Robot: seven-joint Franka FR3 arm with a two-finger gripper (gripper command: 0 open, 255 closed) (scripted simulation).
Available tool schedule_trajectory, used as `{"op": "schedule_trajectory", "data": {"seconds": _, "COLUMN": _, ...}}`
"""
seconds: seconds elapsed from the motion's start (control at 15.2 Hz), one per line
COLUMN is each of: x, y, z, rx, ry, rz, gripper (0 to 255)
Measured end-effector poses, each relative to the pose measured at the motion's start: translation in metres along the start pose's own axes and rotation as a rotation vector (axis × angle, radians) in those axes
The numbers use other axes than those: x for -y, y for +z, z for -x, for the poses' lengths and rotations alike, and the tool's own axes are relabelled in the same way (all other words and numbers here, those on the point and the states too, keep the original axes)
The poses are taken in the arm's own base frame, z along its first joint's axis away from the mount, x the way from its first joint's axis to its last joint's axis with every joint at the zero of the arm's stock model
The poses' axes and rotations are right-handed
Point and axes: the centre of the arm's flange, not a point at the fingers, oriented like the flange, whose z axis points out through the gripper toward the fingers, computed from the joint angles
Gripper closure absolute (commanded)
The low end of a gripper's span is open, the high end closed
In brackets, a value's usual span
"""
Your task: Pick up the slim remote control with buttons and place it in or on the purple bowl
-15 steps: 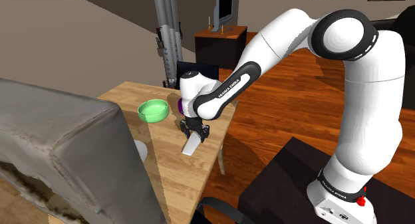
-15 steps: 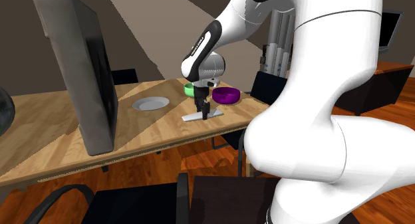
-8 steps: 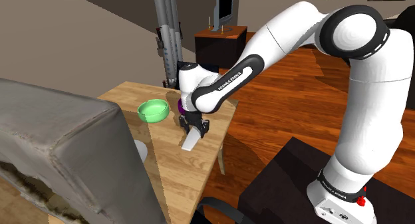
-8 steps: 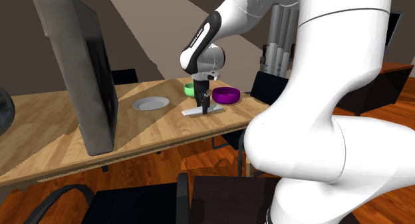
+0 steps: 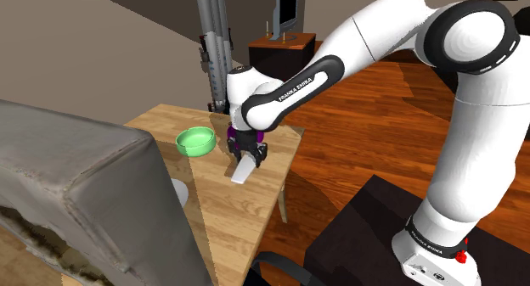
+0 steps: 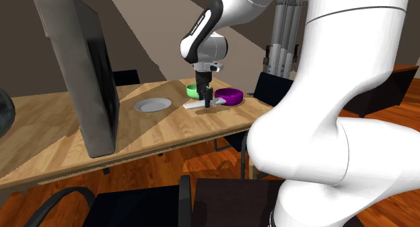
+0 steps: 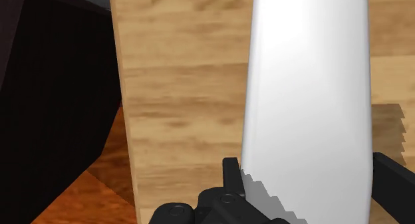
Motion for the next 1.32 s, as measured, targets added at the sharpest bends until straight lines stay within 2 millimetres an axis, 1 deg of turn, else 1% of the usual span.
{"op": "schedule_trajectory", "data": {"seconds": 0.92, "x": 0.001, "y": -0.072, "z": 0.001, "rx": 0.0, "ry": 0.0, "rz": 0.0, "gripper": 255}}
{"op": "schedule_trajectory", "data": {"seconds": 1.06, "x": 0.009, "y": -0.077, "z": -0.013, "rx": 0.0, "ry": 0.0, "rz": 0.0, "gripper": 255}}
{"op": "schedule_trajectory", "data": {"seconds": 1.12, "x": 0.014, "y": -0.075, "z": -0.025, "rx": 0.0, "ry": 0.0, "rz": -0.001, "gripper": 255}}
{"op": "schedule_trajectory", "data": {"seconds": 1.25, "x": 0.029, "y": -0.078, "z": -0.046, "rx": 0.0, "ry": 0.0, "rz": 0.0, "gripper": 255}}
{"op": "schedule_trajectory", "data": {"seconds": 1.32, "x": 0.033, "y": -0.075, "z": -0.057, "rx": 0.001, "ry": 0.0, "rz": 0.0, "gripper": 255}}
